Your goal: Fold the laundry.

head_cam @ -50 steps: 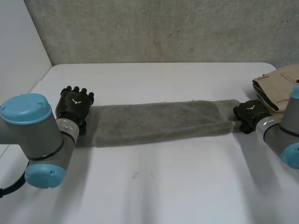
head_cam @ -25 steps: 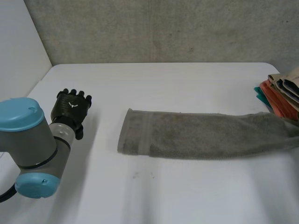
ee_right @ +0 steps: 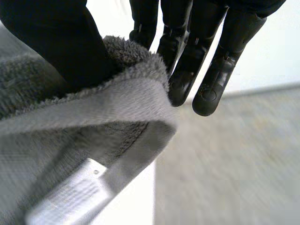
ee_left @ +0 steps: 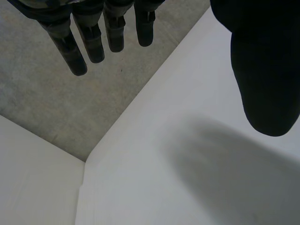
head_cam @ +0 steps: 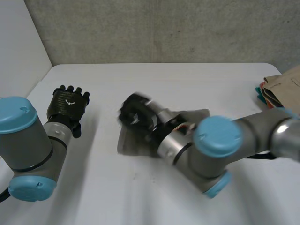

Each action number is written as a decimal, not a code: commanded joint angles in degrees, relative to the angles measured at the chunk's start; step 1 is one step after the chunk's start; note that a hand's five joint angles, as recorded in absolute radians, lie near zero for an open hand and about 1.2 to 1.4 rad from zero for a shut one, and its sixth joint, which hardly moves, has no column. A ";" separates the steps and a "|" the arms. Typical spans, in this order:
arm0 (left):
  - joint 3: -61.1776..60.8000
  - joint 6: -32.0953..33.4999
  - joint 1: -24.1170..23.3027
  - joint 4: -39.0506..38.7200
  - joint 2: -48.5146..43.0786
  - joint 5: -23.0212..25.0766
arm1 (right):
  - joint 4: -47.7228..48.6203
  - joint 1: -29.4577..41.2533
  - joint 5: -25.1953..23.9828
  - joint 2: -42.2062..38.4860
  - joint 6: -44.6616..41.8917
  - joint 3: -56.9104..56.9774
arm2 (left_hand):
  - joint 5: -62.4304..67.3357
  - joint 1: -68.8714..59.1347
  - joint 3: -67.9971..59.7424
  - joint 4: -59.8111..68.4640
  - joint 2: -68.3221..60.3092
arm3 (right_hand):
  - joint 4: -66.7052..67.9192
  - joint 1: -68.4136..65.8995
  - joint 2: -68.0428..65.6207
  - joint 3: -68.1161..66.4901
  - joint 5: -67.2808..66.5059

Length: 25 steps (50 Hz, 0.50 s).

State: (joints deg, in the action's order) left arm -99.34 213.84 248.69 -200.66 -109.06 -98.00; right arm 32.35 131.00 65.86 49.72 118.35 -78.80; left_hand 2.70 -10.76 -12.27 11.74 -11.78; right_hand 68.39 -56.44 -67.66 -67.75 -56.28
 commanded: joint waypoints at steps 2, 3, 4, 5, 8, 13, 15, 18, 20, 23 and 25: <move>0.20 0.00 -0.04 -0.08 -0.62 0.00 | -0.53 3.65 -5.39 -7.44 0.31 3.22 | -2.70 0.76 2.27 -1.74 1.78 | -39.10 27.15 38.37 38.46 36.99; 0.29 0.00 -0.13 -0.08 -0.62 0.00 | -0.53 3.64 -4.78 -7.18 0.57 2.96 | -2.70 0.76 2.27 -1.74 1.78 | -55.45 43.50 54.72 54.81 53.34; 0.55 0.09 -0.13 -0.17 -0.71 0.00 | -0.53 3.56 -3.73 -6.65 0.83 2.43 | -2.70 0.76 2.27 -1.74 1.78 | -58.39 46.44 57.66 57.75 56.28; 0.72 0.00 -0.22 -0.26 -0.71 0.00 | -0.79 3.38 -1.46 -5.34 1.88 1.82 | -2.70 0.76 2.27 -1.74 1.78 | -58.39 46.44 57.66 57.75 56.28; 1.43 0.09 -0.57 -1.04 -0.62 0.09 | -1.41 3.55 2.77 -1.83 5.13 0.06 | -2.70 0.76 2.27 -1.74 1.78 | -58.39 46.44 57.66 57.75 56.28; 3.89 0.09 -4.17 -2.01 -0.71 0.09 | -4.30 -2.04 11.29 8.09 21.43 -4.85 | -2.70 0.76 2.27 -1.74 1.78 | -58.39 46.44 57.66 57.75 56.28; 5.11 0.17 -6.71 -2.10 -0.71 0.18 | -6.50 -4.52 13.15 10.74 27.87 -6.27 | -2.70 0.76 2.27 -1.74 1.78 | -58.39 46.44 57.66 57.75 56.28; 6.52 0.17 -9.09 -2.10 -1.24 0.97 | -11.95 -8.21 14.91 14.18 37.73 -8.12 | -2.70 0.76 2.27 -1.74 1.78 | -58.39 46.44 57.66 57.75 56.28; 7.84 -0.09 -11.38 -2.10 -2.46 2.55 | -16.34 -10.67 15.00 15.15 43.18 -8.91 | -2.70 0.76 2.27 -1.74 1.78 | -58.39 46.44 57.66 57.75 56.28; 9.42 -1.58 -14.27 -2.02 -4.40 5.36 | -21.79 -14.72 15.00 15.76 47.32 -10.40 | -2.70 0.76 2.27 -1.74 1.78 | -58.39 46.44 57.66 57.75 56.28; 10.91 -3.16 -16.29 -1.84 -6.67 7.72 | -23.38 -16.12 14.56 15.76 47.68 -11.45 | -2.70 0.76 2.27 -1.74 1.78 | -58.39 46.44 57.66 57.75 56.28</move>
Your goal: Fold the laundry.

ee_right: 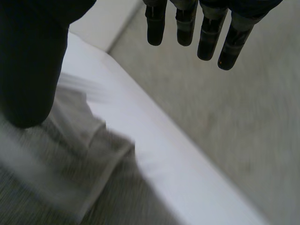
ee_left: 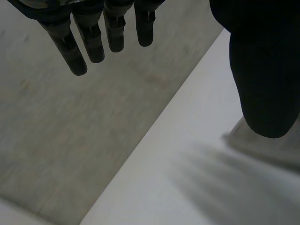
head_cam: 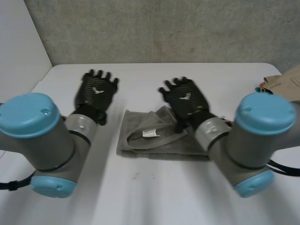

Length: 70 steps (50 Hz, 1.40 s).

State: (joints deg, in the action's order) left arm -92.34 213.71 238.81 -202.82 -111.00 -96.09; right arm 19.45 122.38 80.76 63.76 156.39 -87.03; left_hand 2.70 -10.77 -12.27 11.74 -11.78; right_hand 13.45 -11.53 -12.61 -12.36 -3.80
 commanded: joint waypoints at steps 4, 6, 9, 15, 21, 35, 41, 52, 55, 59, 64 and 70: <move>7.16 -4.26 -9.06 0.76 -9.47 8.63 | -11.37 -9.44 -0.52 1.72 8.23 -5.95 | -2.15 0.22 1.72 -1.19 1.23 | -3.45 1.53 2.61 2.36 3.80; 8.75 -4.35 -9.33 1.02 -11.51 8.73 | -10.66 -9.97 -0.52 1.63 6.66 -7.10 | -1.64 -0.29 1.22 -0.69 0.73 | -3.45 1.53 2.61 2.36 3.80; 11.74 -4.35 -9.59 3.21 -15.29 8.64 | -9.70 -9.97 -0.43 1.46 4.81 -8.15 | -1.30 -0.63 0.88 -0.35 0.39 | -2.05 0.13 1.21 0.96 2.40; 17.19 -4.18 -9.59 7.26 -20.03 8.55 | -8.90 -9.71 -0.34 0.23 2.00 -9.03 | -1.30 -0.63 0.88 -0.35 0.39 | 5.88 -7.79 -6.71 -6.96 -5.52; 21.76 -4.09 -8.71 9.19 -23.47 7.06 | -8.29 -9.09 0.01 -1.88 -1.00 -9.03 | -0.30 -1.63 -0.13 0.66 -0.61 | 12.44 -14.36 -13.28 -13.53 -12.09; 25.56 0.13 -2.21 8.05 -25.76 -4.83 | -5.04 -8.83 0.62 -2.15 -2.58 -10.26 | -1.30 -0.63 0.87 -0.34 0.39 | 18.00 -19.91 -18.83 -19.08 -17.64; 20.54 -0.40 -4.23 8.05 -21.10 -0.68 | -4.60 -8.83 0.80 -2.24 -2.67 -10.53 | -1.47 -0.46 1.04 -0.51 0.56 | 19.17 -21.09 -20.01 -20.25 -18.81; 16.23 -3.20 -6.87 8.05 -17.05 0.02 | -1.61 -8.92 0.98 -2.32 -4.51 -11.49 | -1.64 -0.29 1.21 -0.68 0.73 | 35.12 -37.03 -35.95 -36.20 -34.76; 16.75 -4.17 -6.87 8.05 -17.32 0.90 | -1.52 -8.92 0.98 -2.32 -5.83 -11.85 | -1.64 -0.29 1.21 -0.68 0.73 | 42.02 -43.94 -42.86 -43.11 -41.67; 18.86 -3.91 -6.87 7.79 -19.86 1.78 | -1.26 -9.00 0.98 -2.32 -8.64 -12.37 | -1.47 -0.46 1.04 -0.51 0.56 | 59.32 -61.24 -60.16 -60.41 -58.97; 22.47 -3.74 -6.08 7.61 -23.90 1.34 | -1.26 -9.44 0.89 -2.24 -9.61 -12.99 | -1.30 -0.63 0.88 -0.35 0.39 | 66.55 -68.47 -67.39 -67.64 -66.20; 25.72 -3.74 -3.80 6.91 -25.40 -1.02 | -1.70 -9.71 0.98 -1.71 -9.70 -13.95 | -0.63 -1.30 0.21 0.33 -0.28 | 66.55 -68.47 -67.39 -67.64 -66.20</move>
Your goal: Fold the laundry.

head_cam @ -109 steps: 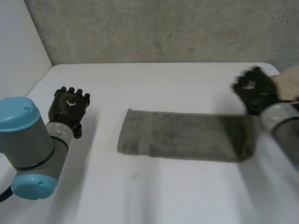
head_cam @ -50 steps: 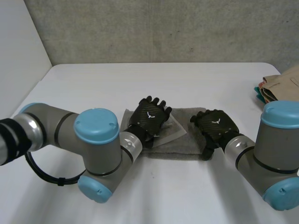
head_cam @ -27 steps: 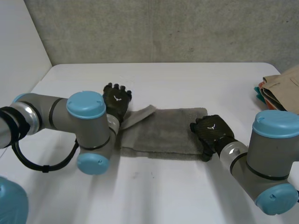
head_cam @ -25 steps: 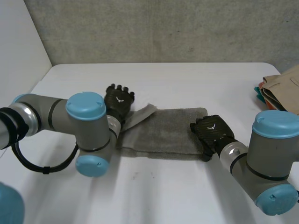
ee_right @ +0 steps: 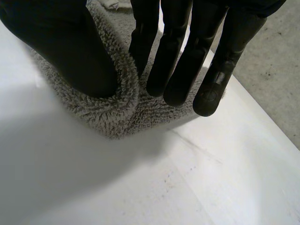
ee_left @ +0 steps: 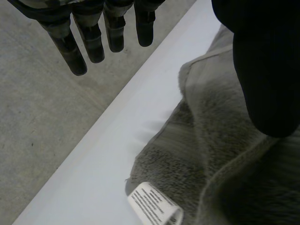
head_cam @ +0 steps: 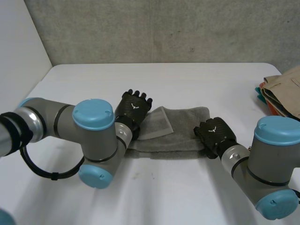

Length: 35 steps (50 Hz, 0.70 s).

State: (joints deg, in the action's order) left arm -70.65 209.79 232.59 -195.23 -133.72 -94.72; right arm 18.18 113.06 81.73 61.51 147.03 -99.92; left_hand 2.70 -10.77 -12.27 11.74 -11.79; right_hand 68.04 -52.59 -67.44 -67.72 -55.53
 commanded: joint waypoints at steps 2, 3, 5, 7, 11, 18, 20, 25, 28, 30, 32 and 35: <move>4.12 0.27 3.74 -0.86 -2.60 -3.27 | -0.77 -0.47 0.01 0.89 -0.60 -1.94 | -0.46 -1.46 0.04 0.49 -0.44 | 11.96 -27.41 -12.56 -12.28 -14.47; 4.12 0.27 4.19 -0.95 -2.51 -3.80 | -0.69 -0.48 0.19 1.07 -0.78 -2.29 | -0.46 -1.46 0.04 0.50 -0.45 | 11.96 -27.41 -12.56 -12.28 -14.47; 4.20 0.36 4.80 -1.12 -2.51 -4.86 | -0.77 -0.65 0.36 2.20 -1.48 -3.34 | -0.46 -1.46 0.04 0.50 -0.45 | 11.96 -27.41 -12.56 -12.28 -14.47; 4.12 0.44 4.98 -1.04 -2.42 -5.38 | -0.77 -0.48 0.28 3.35 -2.18 -4.23 | -0.46 -1.46 0.04 0.50 -0.45 | 11.96 -27.41 -12.56 -12.28 -14.47; 2.54 1.32 4.72 -0.24 -1.63 -5.47 | -0.77 -0.83 0.36 4.23 -4.73 -5.37 | -0.63 -1.29 0.20 0.33 -0.28 | 11.96 -27.41 -12.56 -12.28 -14.47; -4.75 1.06 2.87 -0.24 4.34 -5.47 | -2.62 -3.20 0.54 5.20 -8.95 -6.16 | -0.97 -0.96 0.54 -0.01 0.06 | 11.96 -27.41 -12.56 -12.28 -14.47; -6.77 0.80 2.44 -0.24 6.97 -5.30 | -3.41 -3.29 0.71 5.64 -9.65 -6.16 | -0.97 -0.96 0.54 -0.01 0.06 | 11.96 -27.41 -12.56 -12.28 -14.47; -9.68 0.53 1.29 -0.51 10.94 -4.25 | -4.55 -4.17 1.07 6.87 -10.27 -6.43 | -1.30 -0.62 0.87 -0.34 0.39 | 11.96 -27.41 -12.56 -12.28 -14.47; -9.60 -1.04 -0.81 -0.51 11.64 -2.05 | -4.47 -4.17 0.98 7.05 -10.19 -6.34 | -1.30 -0.62 0.88 -0.35 0.40 | 11.96 -27.41 -12.56 -12.28 -14.47; -9.33 -2.36 -1.87 -0.42 11.56 -0.65 | -4.47 -4.08 0.98 6.96 -10.18 -6.34 | -1.14 -0.79 0.71 -0.18 0.23 | 11.96 -27.41 -12.56 -12.28 -14.47; -9.07 -4.30 -2.75 -0.42 11.29 0.94 | -4.47 -3.73 0.98 6.87 -10.18 -6.34 | -0.97 -0.96 0.54 -0.01 0.06 | 11.96 -27.41 -12.56 -12.28 -14.47; -8.46 -6.05 -2.84 -0.42 9.55 1.82 | -4.38 -3.46 0.98 6.78 -10.01 -6.43 | -0.97 -0.96 0.54 -0.01 0.06 | 11.96 -27.41 -12.56 -12.28 -14.47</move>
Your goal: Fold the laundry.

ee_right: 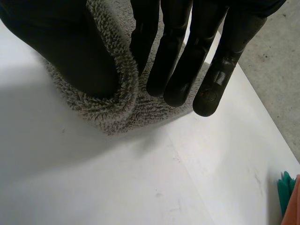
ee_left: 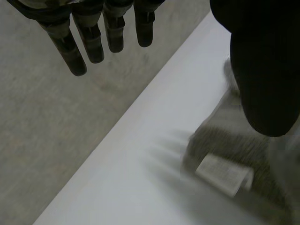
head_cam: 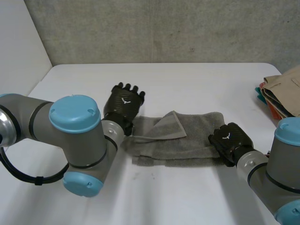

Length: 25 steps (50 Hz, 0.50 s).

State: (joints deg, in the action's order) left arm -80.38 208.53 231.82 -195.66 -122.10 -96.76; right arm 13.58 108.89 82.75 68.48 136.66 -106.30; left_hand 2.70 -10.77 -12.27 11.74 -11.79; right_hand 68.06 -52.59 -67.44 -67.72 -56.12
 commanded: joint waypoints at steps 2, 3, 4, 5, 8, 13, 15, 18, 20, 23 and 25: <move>1.98 -5.07 -2.16 0.11 -4.19 3.95 | 0.39 0.80 -0.05 -0.27 0.37 -0.04 | -0.97 -0.96 0.54 -0.01 0.06 | 11.94 -27.41 -12.56 -12.28 -13.88; 2.50 -5.15 -2.34 0.11 -5.24 3.95 | 0.39 0.80 -0.05 -0.36 0.37 -0.13 | -0.97 -0.96 0.54 -0.01 0.06 | 11.94 -27.41 -12.56 -12.28 -13.88; 3.47 -4.89 -2.77 0.11 -6.91 3.95 | 0.39 0.80 -0.05 -0.36 0.37 -0.13 | -0.97 -0.96 0.54 -0.01 0.06 | 11.94 -27.41 -12.56 -12.28 -13.88; 4.00 -4.89 -3.04 0.11 -7.71 3.95 | 0.48 0.71 -0.14 -0.36 0.37 -0.22 | -0.97 -0.96 0.54 -0.01 0.06 | 11.94 -27.41 -12.56 -12.28 -13.88; 6.63 -4.80 -3.04 -0.07 -10.51 3.51 | 0.57 0.36 -0.22 -0.36 0.37 -0.31 | -0.63 -1.29 0.21 0.33 -0.28 | 11.94 -27.41 -12.56 -12.28 -13.88; 11.82 -4.98 -2.25 -0.16 -14.39 1.23 | 0.57 0.01 -0.23 -0.45 0.37 -0.66 | 0.04 -1.96 -0.47 1.00 -0.95 | 11.94 -27.41 -12.56 -12.28 -13.88; 13.31 -4.98 -0.94 -0.24 -14.92 -1.31 | 0.57 -0.08 -0.23 -0.45 0.37 -0.75 | 0.04 -1.97 -0.47 1.00 -0.95 | 11.94 -27.41 -12.56 -12.28 -13.88; 14.55 -4.63 3.10 -0.59 -14.92 -7.20 | 0.57 -0.26 -0.14 -0.45 0.10 -1.01 | 0.04 -1.97 -0.47 1.00 -0.95 | 11.94 -27.41 -12.56 -12.28 -13.88; 14.46 -4.63 4.95 -0.51 -14.49 -9.40 | 0.57 -0.69 -0.14 -0.36 0.10 -1.10 | -0.13 -1.80 -0.30 0.83 -0.78 | 11.94 -27.41 -12.56 -12.28 -13.88; 13.33 -4.72 4.79 0.28 -14.22 -8.71 | 0.57 -1.14 -0.23 -0.18 0.01 -1.19 | -0.46 -1.46 0.03 0.50 -0.45 | 11.94 -27.41 -12.56 -12.28 -13.88; 11.57 -4.72 4.08 0.55 -14.04 -8.10 | 0.57 -1.05 -0.23 -0.01 -0.07 -0.92 | -0.80 -1.13 0.37 0.16 -0.11 | 11.94 -27.41 -12.56 -12.28 -13.88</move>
State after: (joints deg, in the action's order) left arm -66.10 203.84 235.14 -195.95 -137.04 -103.95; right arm 14.16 108.26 82.57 68.13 136.77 -107.36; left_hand 2.70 -10.78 -12.27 11.74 -11.79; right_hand 68.06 -53.47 -67.44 -67.72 -56.12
